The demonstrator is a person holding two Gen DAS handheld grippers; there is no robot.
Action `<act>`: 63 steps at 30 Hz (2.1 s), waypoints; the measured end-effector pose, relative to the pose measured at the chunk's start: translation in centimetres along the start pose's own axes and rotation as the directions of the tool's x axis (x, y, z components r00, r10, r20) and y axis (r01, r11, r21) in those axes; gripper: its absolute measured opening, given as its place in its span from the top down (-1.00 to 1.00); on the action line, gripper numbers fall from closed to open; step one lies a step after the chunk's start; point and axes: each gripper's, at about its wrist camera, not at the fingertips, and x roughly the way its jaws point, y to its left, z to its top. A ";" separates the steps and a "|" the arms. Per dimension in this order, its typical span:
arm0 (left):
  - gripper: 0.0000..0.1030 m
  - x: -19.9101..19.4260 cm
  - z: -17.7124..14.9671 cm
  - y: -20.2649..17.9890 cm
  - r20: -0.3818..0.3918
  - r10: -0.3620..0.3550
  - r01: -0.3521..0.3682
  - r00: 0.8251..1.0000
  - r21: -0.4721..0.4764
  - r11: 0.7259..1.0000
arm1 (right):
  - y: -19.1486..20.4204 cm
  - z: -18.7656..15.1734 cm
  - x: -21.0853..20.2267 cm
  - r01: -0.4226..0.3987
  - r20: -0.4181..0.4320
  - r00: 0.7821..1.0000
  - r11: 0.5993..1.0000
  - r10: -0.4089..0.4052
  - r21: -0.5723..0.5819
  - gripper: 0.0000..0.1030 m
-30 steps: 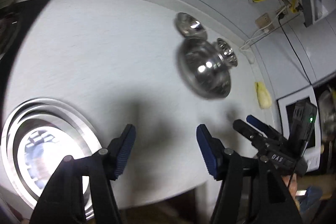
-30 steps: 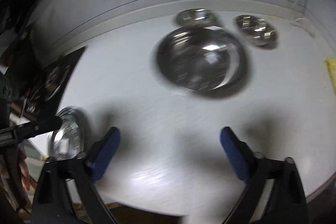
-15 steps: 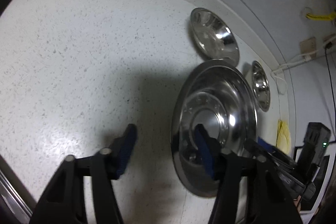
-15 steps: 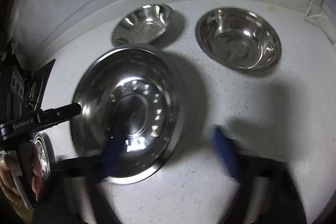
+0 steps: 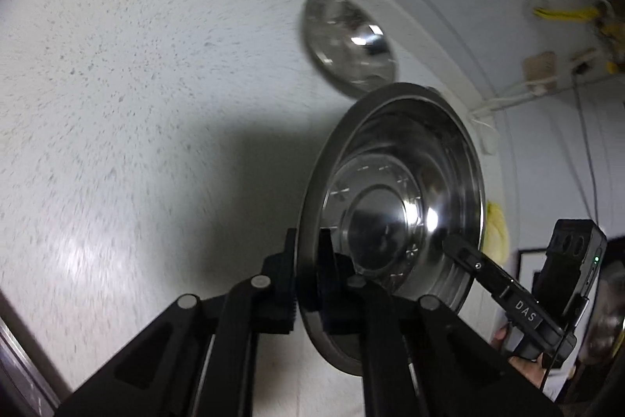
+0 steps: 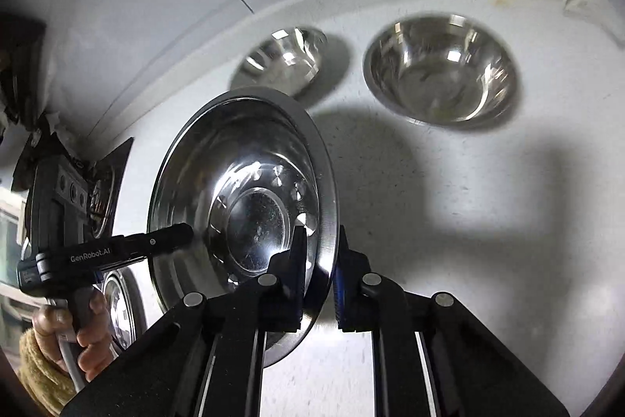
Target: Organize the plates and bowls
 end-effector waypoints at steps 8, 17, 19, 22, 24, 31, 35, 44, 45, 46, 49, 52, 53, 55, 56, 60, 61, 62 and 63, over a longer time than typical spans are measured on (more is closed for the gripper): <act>0.84 -3.0 -9.6 -2.0 -0.060 -0.017 0.018 0.998 0.015 1.000 | 2.0 -8.5 -6.6 0.042 0.009 0.999 0.999 -0.042 -0.031 0.79; 0.84 -0.1 -17.2 0.5 -0.217 0.010 -0.003 0.976 0.030 1.000 | 0.4 -16.2 -5.3 0.066 -0.111 0.992 0.993 -0.055 0.098 0.78; 0.84 0.2 -17.8 0.7 -0.207 0.026 -0.020 0.978 0.033 0.999 | 0.3 -16.8 -5.2 0.071 -0.120 0.991 0.992 -0.059 0.102 0.78; 0.84 0.6 -18.5 0.5 -0.178 0.043 -0.034 0.983 0.053 0.998 | 0.2 -16.8 -4.9 0.075 -0.121 0.991 0.992 -0.062 0.106 0.78; 0.84 1.1 -18.2 0.5 -0.176 0.037 -0.030 0.984 0.044 0.999 | 0.0 -16.8 -4.6 0.073 -0.123 0.991 0.992 -0.060 0.104 0.78; 0.84 2.3 -17.5 0.6 -0.165 0.057 -0.050 0.985 0.044 0.998 | -0.3 -17.2 -3.9 0.035 -0.124 0.992 0.995 -0.023 0.096 0.78; 0.83 2.1 -17.5 0.5 -0.161 0.062 -0.054 0.985 0.053 0.997 | -0.4 -17.2 -4.2 0.031 -0.117 0.993 0.996 -0.020 0.087 0.78; 0.07 -0.1 -17.1 0.7 -0.088 0.096 -0.087 0.992 0.103 0.991 | -0.8 -16.7 -6.4 0.065 -0.069 0.996 0.995 -0.059 0.082 0.21; 0.04 -0.4 -16.9 0.7 -0.081 0.098 -0.088 0.992 0.110 0.990 | -0.9 -16.6 -6.6 0.070 -0.067 0.996 0.994 -0.065 0.080 0.18; 0.02 -0.7 -16.8 0.6 -0.075 0.099 -0.090 0.992 0.118 0.989 | -0.9 -16.5 -6.8 0.073 -0.063 0.996 0.994 -0.069 0.077 0.18; 0.01 -2.0 -15.9 0.2 -0.025 0.123 -0.118 0.992 0.151 0.982 | -1.4 -16.0 -7.6 0.076 -0.048 0.996 0.994 -0.073 0.073 0.08; 0.00 -3.0 -14.4 -0.2 0.008 0.124 -0.124 0.992 0.160 0.979 | -2.0 -14.6 -8.5 0.092 -0.022 0.996 0.993 -0.091 0.067 0.04; 0.00 -3.4 -13.7 -0.3 0.021 0.126 -0.128 0.992 0.162 0.979 | -2.3 -14.0 -8.9 0.092 -0.009 0.996 0.993 -0.091 0.070 0.03; 0.00 -3.8 -12.4 -0.6 0.038 0.131 -0.136 0.991 0.158 0.978 | -3.0 -12.6 -9.6 0.099 0.019 0.995 0.992 -0.101 0.076 -0.08; 0.00 -3.9 -11.5 -0.7 0.043 0.135 -0.140 0.990 0.154 0.978 | -3.4 -11.8 -9.8 0.110 0.039 0.993 0.992 -0.112 0.062 -0.09; 0.00 -3.8 -9.0 -1.4 0.064 0.159 -0.167 0.985 0.155 0.974 | -4.7 -9.0 -10.6 0.121 0.071 0.989 0.991 -0.126 0.064 -0.09; 0.00 -3.8 -8.6 -1.6 0.066 0.164 -0.172 0.984 0.155 0.973 | -4.7 -8.4 -10.7 0.124 0.077 0.989 0.990 -0.129 0.062 -0.09; 0.00 -3.7 -8.0 -1.8 0.069 0.171 -0.180 0.983 0.153 0.972 | -4.9 -7.6 -10.8 0.126 0.083 0.988 0.990 -0.130 0.057 -0.09; 0.00 -3.5 -7.4 -2.0 0.070 0.177 -0.186 0.982 0.153 0.971 | -5.1 -6.9 -11.0 0.129 0.090 0.987 0.990 -0.133 0.051 -0.09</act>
